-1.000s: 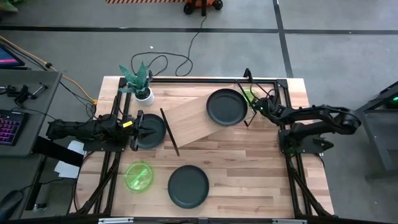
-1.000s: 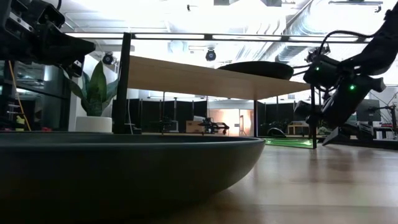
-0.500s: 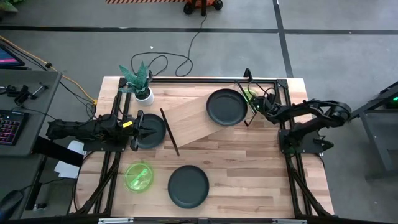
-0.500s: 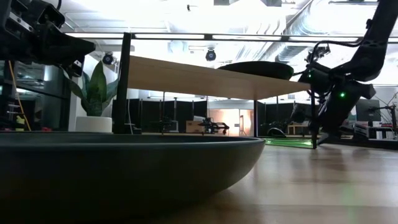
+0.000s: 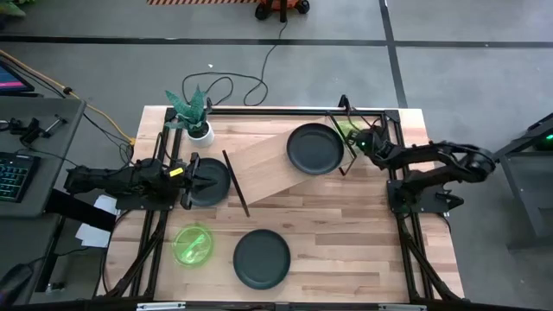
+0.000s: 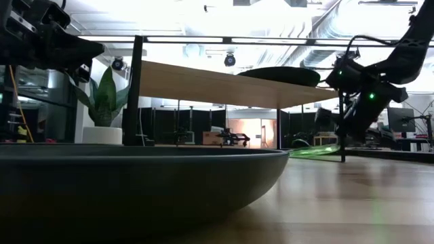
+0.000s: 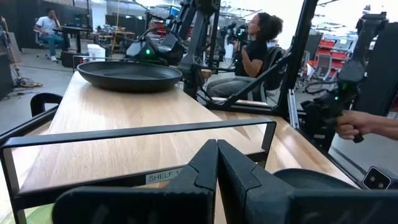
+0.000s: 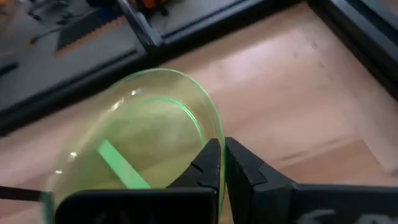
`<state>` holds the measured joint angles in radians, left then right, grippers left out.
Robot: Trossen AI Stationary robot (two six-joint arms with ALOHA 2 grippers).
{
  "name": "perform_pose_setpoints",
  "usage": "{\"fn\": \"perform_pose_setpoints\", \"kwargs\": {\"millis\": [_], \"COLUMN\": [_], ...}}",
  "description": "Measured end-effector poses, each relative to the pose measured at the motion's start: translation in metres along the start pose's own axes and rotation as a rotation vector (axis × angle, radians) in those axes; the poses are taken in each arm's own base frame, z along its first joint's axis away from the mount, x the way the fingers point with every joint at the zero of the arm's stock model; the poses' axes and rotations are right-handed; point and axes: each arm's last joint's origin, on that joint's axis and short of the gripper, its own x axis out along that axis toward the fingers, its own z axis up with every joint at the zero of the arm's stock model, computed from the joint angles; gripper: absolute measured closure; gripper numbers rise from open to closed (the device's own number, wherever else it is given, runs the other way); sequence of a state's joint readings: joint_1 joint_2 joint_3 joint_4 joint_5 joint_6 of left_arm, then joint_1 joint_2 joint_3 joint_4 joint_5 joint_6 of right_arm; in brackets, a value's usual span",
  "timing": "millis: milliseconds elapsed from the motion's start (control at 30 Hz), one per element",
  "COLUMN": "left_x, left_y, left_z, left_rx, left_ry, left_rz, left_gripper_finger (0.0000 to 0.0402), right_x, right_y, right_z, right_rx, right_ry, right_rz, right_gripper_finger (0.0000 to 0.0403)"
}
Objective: Place and stack plates onto a shelf
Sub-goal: Put the top right green plate on the shelf
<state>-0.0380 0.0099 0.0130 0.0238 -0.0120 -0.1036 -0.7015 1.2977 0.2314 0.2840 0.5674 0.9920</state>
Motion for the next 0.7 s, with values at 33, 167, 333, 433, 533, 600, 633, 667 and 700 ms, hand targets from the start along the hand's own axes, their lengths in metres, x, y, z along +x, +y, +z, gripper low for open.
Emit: {"fn": "perform_pose_setpoints", "kwargs": {"millis": [33,167,333,433,533,600,633,667,700], "left_x": [0.000,0.000,0.000,0.000,0.000,0.000,0.000,0.000,0.000], "left_y": [0.000,0.000,0.000,0.000,0.000,0.000,0.000,0.000,0.000], "left_z": [0.000,0.000,0.000,0.000,0.000,0.000,0.000,0.000,0.000], "left_rx": [0.000,0.001,0.001,0.001,0.001,0.001,0.001,0.001,0.002], "left_ry": [0.000,0.002,0.002,0.002,0.002,0.001,0.001,0.001,0.001], "left_rz": [0.000,0.000,0.000,0.000,0.000,0.000,0.000,0.000,0.000], "left_gripper_finger": [0.0401,0.0401,0.0401,0.0401,0.0401,0.0401,0.0401,0.0401,0.0401], "right_x": [-0.001,-0.006,-0.010,-0.012,-0.013,-0.013,-0.013,-0.012,-0.012], "right_y": [0.001,0.003,0.004,0.004,0.004,0.004,0.004,0.004,0.005], "right_z": [0.003,0.014,0.024,0.027,0.030,0.031,0.031,0.031,0.032], "right_rx": [0.005,0.038,0.051,0.056,0.057,0.053,0.055,0.055,0.053], "right_ry": [-0.001,0.005,0.021,0.024,0.039,0.059,0.075,0.095,0.116], "right_rz": [0.015,0.088,0.162,0.193,0.219,0.241,0.254,0.276,0.303], "right_gripper_finger": [0.0403,0.0403,0.0403,0.0403,0.0403,0.0403,0.0403,0.0403,0.0403]}}
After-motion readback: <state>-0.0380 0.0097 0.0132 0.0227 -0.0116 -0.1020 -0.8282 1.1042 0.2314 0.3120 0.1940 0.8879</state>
